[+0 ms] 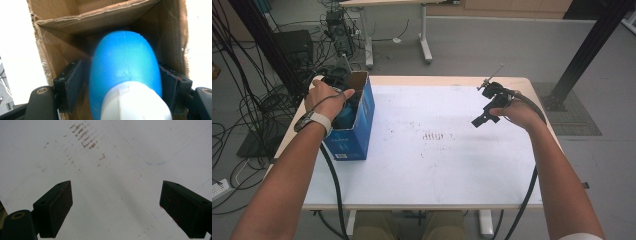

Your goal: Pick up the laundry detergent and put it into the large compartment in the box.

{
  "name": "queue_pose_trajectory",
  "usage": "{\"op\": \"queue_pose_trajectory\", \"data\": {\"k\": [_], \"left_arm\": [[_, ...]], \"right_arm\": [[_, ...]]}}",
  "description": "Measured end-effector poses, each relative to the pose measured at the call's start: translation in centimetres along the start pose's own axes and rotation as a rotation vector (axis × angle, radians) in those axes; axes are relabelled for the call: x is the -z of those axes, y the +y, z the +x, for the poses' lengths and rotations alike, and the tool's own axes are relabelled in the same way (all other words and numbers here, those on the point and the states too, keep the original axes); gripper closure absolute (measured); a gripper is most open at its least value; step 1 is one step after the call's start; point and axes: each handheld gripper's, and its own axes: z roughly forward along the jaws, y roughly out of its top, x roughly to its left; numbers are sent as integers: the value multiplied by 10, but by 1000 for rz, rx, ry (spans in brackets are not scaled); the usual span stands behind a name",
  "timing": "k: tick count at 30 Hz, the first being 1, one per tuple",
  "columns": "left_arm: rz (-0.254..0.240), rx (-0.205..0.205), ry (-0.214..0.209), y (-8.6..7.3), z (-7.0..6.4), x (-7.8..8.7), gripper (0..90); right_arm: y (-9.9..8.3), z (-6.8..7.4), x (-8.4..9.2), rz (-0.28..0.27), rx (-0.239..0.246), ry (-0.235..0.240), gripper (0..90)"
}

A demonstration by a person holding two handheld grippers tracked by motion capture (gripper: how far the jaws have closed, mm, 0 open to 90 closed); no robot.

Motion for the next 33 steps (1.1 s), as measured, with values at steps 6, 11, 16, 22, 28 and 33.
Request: {"op": "queue_pose_trajectory", "data": {"k": [6,11,16,22,28,33], "left_arm": [[-13,3,-22,-2,5,11,199],[-37,-9,-31,-6,6,19,190],[-56,-15,-43,-8,7,28,171],[-87,-35,-50,-12,5,39,149],[-102,-66,-39,-13,0,53,131],[-113,-82,-53,-14,0,64,108]], "right_arm": [[2,3,1,0,5,-1,113],[2,4,2,-4,8,-1,113],[1,5,4,-6,8,-4,113],[-1,6,7,-7,4,-8,113],[-2,8,10,-11,5,-12,113],[-4,8,13,-13,4,-16,112]]}}
